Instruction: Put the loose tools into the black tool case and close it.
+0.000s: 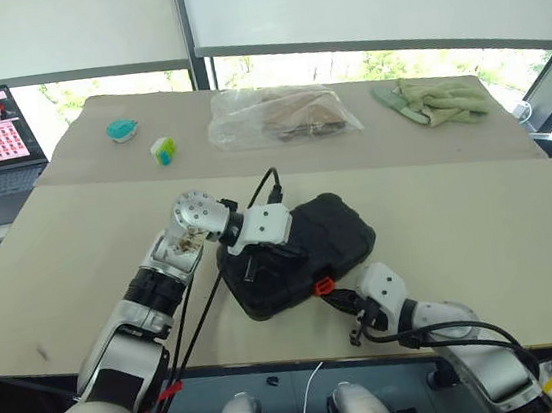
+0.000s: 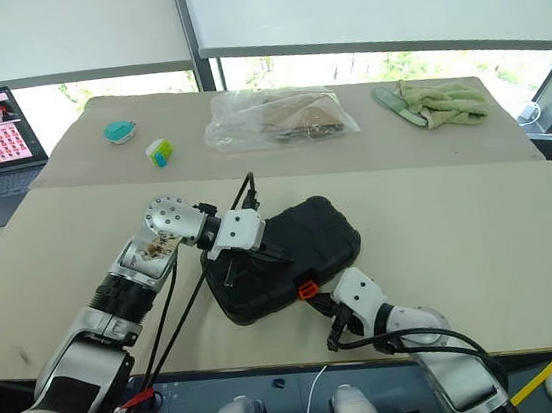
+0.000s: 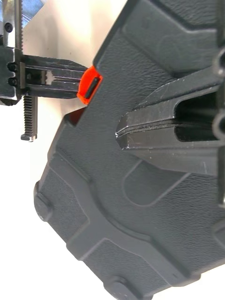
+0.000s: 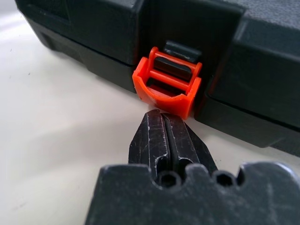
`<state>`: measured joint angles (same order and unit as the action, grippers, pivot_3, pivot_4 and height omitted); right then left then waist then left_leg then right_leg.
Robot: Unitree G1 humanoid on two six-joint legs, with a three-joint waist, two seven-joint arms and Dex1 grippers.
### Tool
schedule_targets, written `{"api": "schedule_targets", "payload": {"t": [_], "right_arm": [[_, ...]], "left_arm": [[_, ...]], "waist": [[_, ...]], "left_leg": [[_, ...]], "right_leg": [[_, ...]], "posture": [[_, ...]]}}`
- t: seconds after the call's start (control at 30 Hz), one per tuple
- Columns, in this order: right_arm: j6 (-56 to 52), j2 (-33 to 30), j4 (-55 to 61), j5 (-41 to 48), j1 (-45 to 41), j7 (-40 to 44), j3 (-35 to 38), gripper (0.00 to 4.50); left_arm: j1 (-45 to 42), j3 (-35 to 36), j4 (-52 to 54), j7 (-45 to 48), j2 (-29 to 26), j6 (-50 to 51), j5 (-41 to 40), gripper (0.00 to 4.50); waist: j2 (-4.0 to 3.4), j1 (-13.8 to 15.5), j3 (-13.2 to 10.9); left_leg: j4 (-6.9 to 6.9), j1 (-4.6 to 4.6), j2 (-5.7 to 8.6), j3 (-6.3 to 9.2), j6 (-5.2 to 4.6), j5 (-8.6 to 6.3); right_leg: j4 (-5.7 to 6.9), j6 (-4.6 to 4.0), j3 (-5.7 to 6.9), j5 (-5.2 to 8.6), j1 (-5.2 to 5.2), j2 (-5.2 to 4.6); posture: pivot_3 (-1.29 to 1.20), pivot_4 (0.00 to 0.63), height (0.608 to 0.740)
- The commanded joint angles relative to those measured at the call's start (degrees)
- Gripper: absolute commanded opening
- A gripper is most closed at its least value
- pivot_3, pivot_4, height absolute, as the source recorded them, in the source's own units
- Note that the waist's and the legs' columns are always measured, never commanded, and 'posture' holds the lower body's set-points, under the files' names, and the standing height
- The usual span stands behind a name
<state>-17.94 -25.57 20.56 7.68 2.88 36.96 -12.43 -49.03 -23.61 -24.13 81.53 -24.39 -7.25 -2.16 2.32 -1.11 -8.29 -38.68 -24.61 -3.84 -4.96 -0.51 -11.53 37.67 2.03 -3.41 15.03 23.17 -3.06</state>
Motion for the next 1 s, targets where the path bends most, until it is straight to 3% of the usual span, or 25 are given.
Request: {"api": "schedule_targets", "payload": {"t": [0.03, 0.53, 0.77, 0.83, 0.93, 0.97, 1.0], "right_arm": [[5.07, 1.08, 5.2, 1.81, -1.63, -1.54, 4.19, 0.0], [1.28, 0.74, 10.18, 3.69, -1.0, -0.53, 5.88, 0.0], [-1.31, -3.38, 10.02, 4.83, -1.73, 2.0, 6.76, 0.0], [-4.57, -7.06, 12.58, 9.52, -0.77, 4.89, 10.95, 0.0], [-13.46, -16.76, 15.75, 22.45, 0.76, 13.14, 23.15, 0.0], [-15.06, -19.23, 15.88, 25.59, 1.12, 15.28, 26.02, 0.58], [-17.09, -22.22, 15.48, 29.14, 1.34, 17.78, 29.61, 0.73]], "left_arm": [[0.94, -2.32, -1.73, 0.97, -0.01, 0.48, 2.54, 0.01], [0.27, -2.56, -4.0, 0.58, 0.5, -0.77, 3.18, 0.01], [0.21, -1.59, -5.71, -1.0, 0.24, -0.59, 3.42, 0.01], [0.73, 0.65, -4.01, -0.5, -1.34, 4.12, 0.89, 0.01], [3.11, 7.15, 2.75, 1.69, -7.54, 15.66, -5.88, 0.75], [4.05, 8.41, 5.02, 2.08, -9.43, 18.23, -7.21, 0.96], [5.57, 10.41, 8.29, 3.17, -12.56, 22.6, -9.78, 1.43]], "waist": [[0.0, 0.04, 0.0], [0.0, 0.06, -0.01], [0.0, 0.23, 0.0], [0.0, 0.32, -0.01], [-0.08, 0.02, -0.06], [-0.06, -0.42, -0.1], [-0.03, -0.7, -0.11]], "left_leg": [[0.0, 0.0, 0.0, -0.01, 0.0, 0.0], [0.01, 0.0, 0.0, -0.02, 0.0, 0.0], [0.01, 0.03, 0.01, -0.03, 0.0, 0.0], [0.01, 0.03, 0.02, -0.04, 0.0, 0.0], [0.03, -0.03, 0.04, -0.08, 0.0, -0.01], [0.08, -0.02, 0.03, -0.09, 0.0, -0.01], [0.2, 0.04, -0.01, -0.05, 0.0, -0.01]], "right_leg": [[-0.01, 0.0, 0.0, 0.0, 0.0, 0.0], [-0.01, -0.01, -0.03, 0.01, 0.02, 0.0], [-0.02, -0.01, -0.03, 0.01, -0.02, -0.02], [-0.04, -0.01, -0.03, 0.01, -0.02, -0.03], [-0.05, 0.01, -0.08, 0.01, 0.02, -0.08], [-0.05, 0.01, -0.14, 0.01, 0.06, -0.07], [-0.06, 0.0, -0.22, 0.01, 0.09, -0.05]], "posture": [[0.0, 0.15, 0.74], [0.0, 0.15, 0.74], [0.0, 0.15, 0.74], [0.0, 0.15, 0.74], [0.0, 0.15, 0.74], [0.0, 0.15, 0.74], [0.0, 0.15, 0.74]]}}
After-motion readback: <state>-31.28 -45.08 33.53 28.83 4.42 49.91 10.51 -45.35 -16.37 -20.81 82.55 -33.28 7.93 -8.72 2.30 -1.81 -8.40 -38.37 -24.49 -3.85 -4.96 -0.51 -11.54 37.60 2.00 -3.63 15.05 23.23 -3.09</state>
